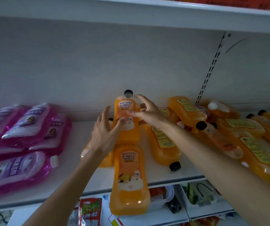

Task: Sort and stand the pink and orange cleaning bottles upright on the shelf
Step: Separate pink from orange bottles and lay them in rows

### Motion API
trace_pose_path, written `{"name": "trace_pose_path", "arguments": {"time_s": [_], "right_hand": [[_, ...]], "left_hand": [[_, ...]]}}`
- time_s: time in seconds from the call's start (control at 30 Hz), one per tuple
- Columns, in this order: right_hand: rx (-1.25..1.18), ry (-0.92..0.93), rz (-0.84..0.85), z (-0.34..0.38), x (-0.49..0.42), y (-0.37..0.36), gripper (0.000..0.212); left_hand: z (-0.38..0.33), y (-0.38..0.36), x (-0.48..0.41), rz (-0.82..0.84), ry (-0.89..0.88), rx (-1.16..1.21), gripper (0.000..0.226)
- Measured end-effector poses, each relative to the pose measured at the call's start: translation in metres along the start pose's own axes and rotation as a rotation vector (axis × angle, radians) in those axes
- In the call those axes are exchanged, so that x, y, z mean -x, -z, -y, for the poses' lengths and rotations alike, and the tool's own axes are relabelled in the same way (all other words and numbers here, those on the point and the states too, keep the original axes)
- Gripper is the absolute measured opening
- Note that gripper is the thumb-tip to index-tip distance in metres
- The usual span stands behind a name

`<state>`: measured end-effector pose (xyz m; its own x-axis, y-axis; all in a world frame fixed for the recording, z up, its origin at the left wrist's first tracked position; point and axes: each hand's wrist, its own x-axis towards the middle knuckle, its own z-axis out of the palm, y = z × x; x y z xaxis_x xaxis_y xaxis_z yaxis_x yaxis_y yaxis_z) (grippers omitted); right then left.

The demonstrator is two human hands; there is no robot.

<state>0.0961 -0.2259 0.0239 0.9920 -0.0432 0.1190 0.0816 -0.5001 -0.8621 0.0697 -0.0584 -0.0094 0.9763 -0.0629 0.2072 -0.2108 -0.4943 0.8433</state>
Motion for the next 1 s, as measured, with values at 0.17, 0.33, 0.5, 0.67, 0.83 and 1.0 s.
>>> {"name": "trace_pose_path", "arguments": {"time_s": [0.17, 0.33, 0.5, 0.67, 0.83, 1.0], "right_hand": [[-0.143, -0.138, -0.139, -0.024, 0.009, -0.005, 0.063], [-0.158, -0.105, -0.262, -0.025, -0.002, 0.001, 0.074], [-0.105, 0.003, -0.358, -0.016, -0.004, 0.017, 0.073], [-0.153, 0.175, -0.475, 0.004, -0.004, 0.038, 0.071], [-0.107, 0.182, -0.455, 0.009, 0.005, 0.049, 0.07], [-0.351, -0.034, -0.296, 0.005, 0.011, 0.04, 0.065]], "left_hand": [[-0.012, 0.01, 0.031, -0.032, -0.269, -0.226, 0.076], [-0.008, 0.005, 0.078, 0.38, -0.565, -0.418, 0.061], [-0.011, -0.01, 0.044, 0.382, -0.461, -0.545, 0.056], [-0.017, -0.025, 0.015, 0.231, -0.298, -0.591, 0.055], [-0.017, -0.034, -0.017, 0.241, -0.306, -0.638, 0.032], [-0.002, -0.007, -0.017, 0.11, -0.144, -0.261, 0.026]]}}
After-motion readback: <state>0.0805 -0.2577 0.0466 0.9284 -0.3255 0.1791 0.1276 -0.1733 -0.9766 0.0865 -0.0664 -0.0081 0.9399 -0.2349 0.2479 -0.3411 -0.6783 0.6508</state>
